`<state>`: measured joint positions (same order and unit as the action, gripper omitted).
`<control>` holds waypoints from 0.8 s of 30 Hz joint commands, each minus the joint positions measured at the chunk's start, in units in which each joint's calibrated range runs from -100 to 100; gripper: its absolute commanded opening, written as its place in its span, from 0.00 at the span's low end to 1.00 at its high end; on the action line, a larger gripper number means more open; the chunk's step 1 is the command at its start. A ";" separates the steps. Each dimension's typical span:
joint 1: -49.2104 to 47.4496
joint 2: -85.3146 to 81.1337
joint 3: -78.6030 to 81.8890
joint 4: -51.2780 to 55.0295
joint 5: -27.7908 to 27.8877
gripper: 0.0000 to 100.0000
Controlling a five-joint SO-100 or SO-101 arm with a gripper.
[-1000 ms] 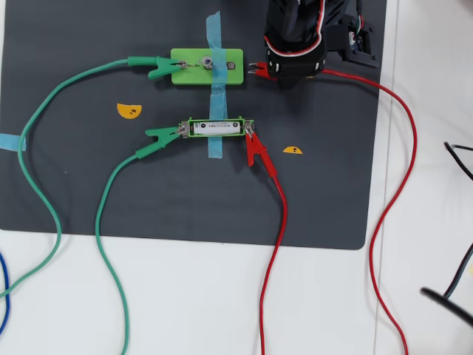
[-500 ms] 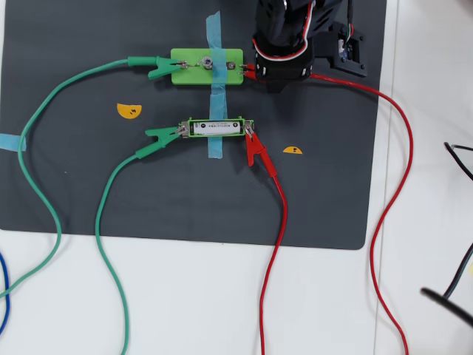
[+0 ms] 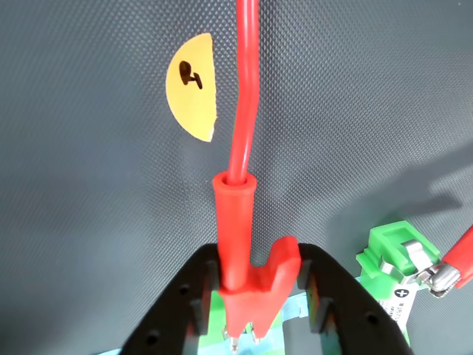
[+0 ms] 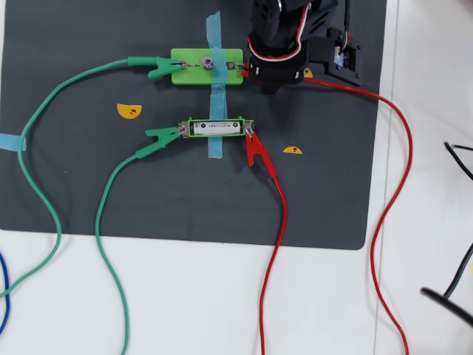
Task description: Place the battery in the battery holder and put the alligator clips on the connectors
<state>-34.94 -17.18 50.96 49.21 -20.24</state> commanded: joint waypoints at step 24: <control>2.88 1.99 -2.18 0.26 -2.14 0.01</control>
<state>-32.92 -15.33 50.78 49.21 -22.10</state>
